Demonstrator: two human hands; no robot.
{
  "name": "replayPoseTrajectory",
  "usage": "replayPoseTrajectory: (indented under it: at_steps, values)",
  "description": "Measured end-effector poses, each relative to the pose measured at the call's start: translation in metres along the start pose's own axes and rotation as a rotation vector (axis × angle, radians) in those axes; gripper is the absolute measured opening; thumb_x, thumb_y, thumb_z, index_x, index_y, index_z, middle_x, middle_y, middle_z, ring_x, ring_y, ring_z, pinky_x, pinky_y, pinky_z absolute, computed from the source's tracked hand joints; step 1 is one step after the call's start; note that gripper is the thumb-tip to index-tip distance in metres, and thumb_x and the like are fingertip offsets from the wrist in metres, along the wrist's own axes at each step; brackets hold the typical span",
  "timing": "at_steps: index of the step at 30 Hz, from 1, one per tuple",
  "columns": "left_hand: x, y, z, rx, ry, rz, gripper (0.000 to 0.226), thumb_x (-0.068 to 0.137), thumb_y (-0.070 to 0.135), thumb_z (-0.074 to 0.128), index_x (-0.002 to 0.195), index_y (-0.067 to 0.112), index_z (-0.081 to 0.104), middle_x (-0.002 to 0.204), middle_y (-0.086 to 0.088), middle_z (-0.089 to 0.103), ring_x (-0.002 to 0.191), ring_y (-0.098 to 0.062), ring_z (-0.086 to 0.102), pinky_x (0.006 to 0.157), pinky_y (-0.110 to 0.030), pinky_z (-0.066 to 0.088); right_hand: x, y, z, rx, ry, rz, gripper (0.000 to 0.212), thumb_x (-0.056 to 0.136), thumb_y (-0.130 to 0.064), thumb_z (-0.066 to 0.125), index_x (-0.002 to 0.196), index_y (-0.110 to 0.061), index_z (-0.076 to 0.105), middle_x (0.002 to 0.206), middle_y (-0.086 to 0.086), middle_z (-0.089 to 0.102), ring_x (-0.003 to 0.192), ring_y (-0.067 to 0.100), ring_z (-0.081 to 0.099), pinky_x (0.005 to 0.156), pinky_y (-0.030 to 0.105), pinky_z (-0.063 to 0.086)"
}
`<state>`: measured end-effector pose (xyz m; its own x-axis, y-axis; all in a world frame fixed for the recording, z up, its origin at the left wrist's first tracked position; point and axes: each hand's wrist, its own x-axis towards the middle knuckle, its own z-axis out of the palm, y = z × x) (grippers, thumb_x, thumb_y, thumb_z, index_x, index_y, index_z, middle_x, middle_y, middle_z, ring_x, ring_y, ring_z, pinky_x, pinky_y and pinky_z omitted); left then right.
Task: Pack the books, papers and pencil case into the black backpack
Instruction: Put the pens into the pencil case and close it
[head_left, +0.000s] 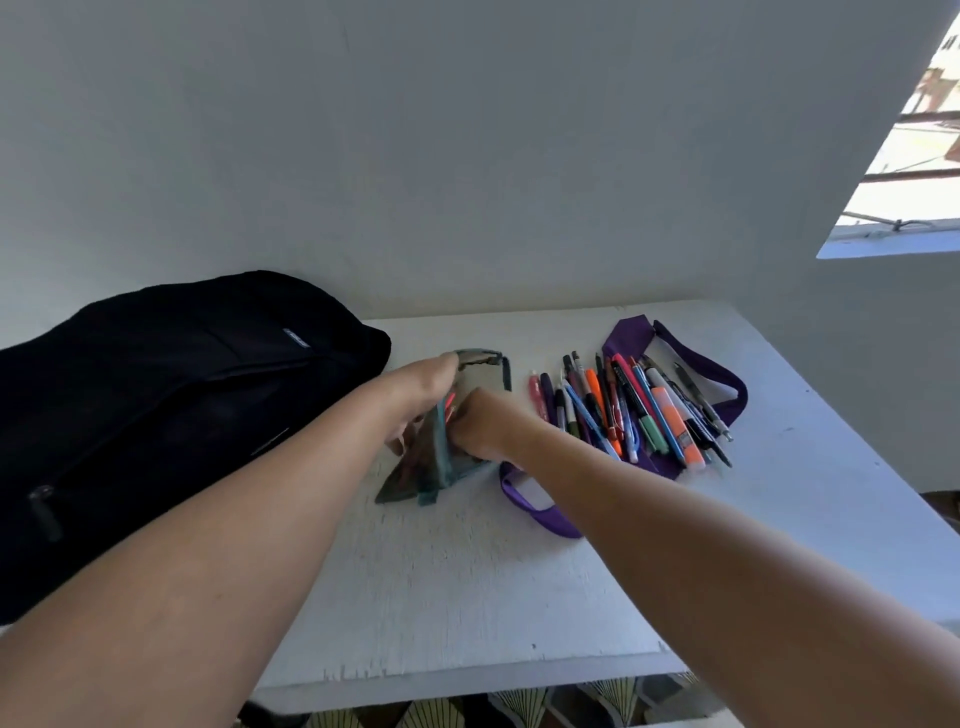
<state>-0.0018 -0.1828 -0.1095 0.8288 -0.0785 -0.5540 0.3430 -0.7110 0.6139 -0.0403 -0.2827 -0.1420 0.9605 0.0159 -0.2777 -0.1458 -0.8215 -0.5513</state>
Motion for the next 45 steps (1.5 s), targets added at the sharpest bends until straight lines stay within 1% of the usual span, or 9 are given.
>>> replayPoseTrajectory:
  at_steps: [5,7,10,17,22,26,33,41,45]
  values:
    - [-0.01,0.01,0.01,0.209,0.03,0.074,0.064,0.109,0.047,0.019,0.154,0.005,0.038,0.158,-0.025,0.035,0.141,-0.038,0.041,0.105,-0.04,0.037,0.005,0.036,-0.033,-0.179,0.169,-0.004,0.035,0.099,-0.047,0.059,0.082,-0.016,0.064,0.082,0.001,0.065,0.073,0.02,0.06,0.058,0.029,0.042]
    - [-0.011,0.015,0.014,0.24,0.002,0.121,0.058,0.111,0.038,0.019,0.12,-0.002,0.061,0.128,-0.029,0.056,0.113,-0.035,0.056,0.087,-0.034,0.039,0.001,0.057,-0.049,-0.191,0.249,0.063,0.032,0.095,-0.048,0.062,0.081,-0.019,0.063,0.082,0.002,0.065,0.078,0.025,0.064,0.061,0.03,0.044]
    - [-0.012,0.022,0.02,0.249,0.0,0.141,0.047,0.112,0.027,0.019,0.071,0.012,0.038,0.076,-0.009,0.042,0.066,-0.018,0.039,0.062,-0.032,0.03,-0.008,0.082,-0.064,-0.293,0.302,0.176,0.026,0.095,-0.041,0.062,0.091,-0.015,0.066,0.088,0.006,0.066,0.084,0.031,0.066,0.063,0.031,0.046]
    - [-0.003,0.019,0.023,0.216,-0.084,0.146,0.041,0.109,0.019,0.02,0.072,0.017,0.038,0.072,-0.006,0.043,0.065,-0.018,0.039,0.059,-0.031,0.031,-0.013,0.108,-0.052,-0.336,0.296,0.283,0.018,0.094,-0.035,0.063,0.091,-0.017,0.065,0.085,0.003,0.063,0.077,0.028,0.06,0.064,0.032,0.044]
    - [-0.004,0.016,0.017,0.245,-0.069,0.144,0.044,0.111,0.025,0.018,0.071,0.018,0.033,0.072,-0.006,0.039,0.063,-0.018,0.036,0.057,-0.031,0.029,-0.015,0.098,-0.049,-0.294,0.363,0.261,0.02,0.1,-0.024,0.05,0.113,-0.011,0.057,0.119,0.015,0.06,0.098,0.036,0.062,0.071,0.038,0.043]
    - [-0.003,0.015,0.016,0.261,-0.097,0.156,0.046,0.111,0.023,0.019,0.068,0.015,0.034,0.069,-0.007,0.041,0.06,-0.017,0.037,0.054,-0.029,0.029,-0.023,0.075,-0.056,-0.267,0.474,0.148,0.013,0.107,-0.011,0.037,0.107,-0.006,0.049,0.112,0.019,0.051,0.072,0.032,0.05,0.066,0.043,0.047]
    - [-0.006,0.013,0.014,0.257,-0.095,0.147,0.045,0.111,0.023,0.018,0.069,0.015,0.032,0.07,-0.008,0.037,0.061,-0.02,0.035,0.054,-0.033,0.026,-0.013,0.072,-0.031,-0.356,0.284,0.284,0.041,0.105,-0.045,0.048,0.113,-0.009,0.066,0.089,0.006,0.055,0.087,0.031,0.063,0.071,0.039,0.055]
    - [0.002,0.009,0.015,0.18,-0.068,0.155,0.04,0.109,0.027,0.023,0.07,0.02,0.03,0.073,-0.005,0.035,0.062,-0.019,0.035,0.063,-0.033,0.033,-0.01,0.063,-0.027,-0.401,0.251,0.356,0.025,0.101,-0.021,0.05,0.118,-0.009,0.064,0.097,0.006,0.058,0.088,0.03,0.059,0.071,0.038,0.047]
    - [0.005,0.007,0.016,0.151,-0.093,0.159,0.039,0.109,0.03,0.02,0.085,0.016,0.047,0.089,-0.008,0.05,0.078,-0.021,0.048,0.078,-0.034,0.039,-0.006,0.058,-0.031,-0.092,0.472,0.298,0.026,0.106,-0.027,0.041,0.121,-0.009,0.053,0.107,0.01,0.061,0.093,0.033,0.064,0.074,0.042,0.051]
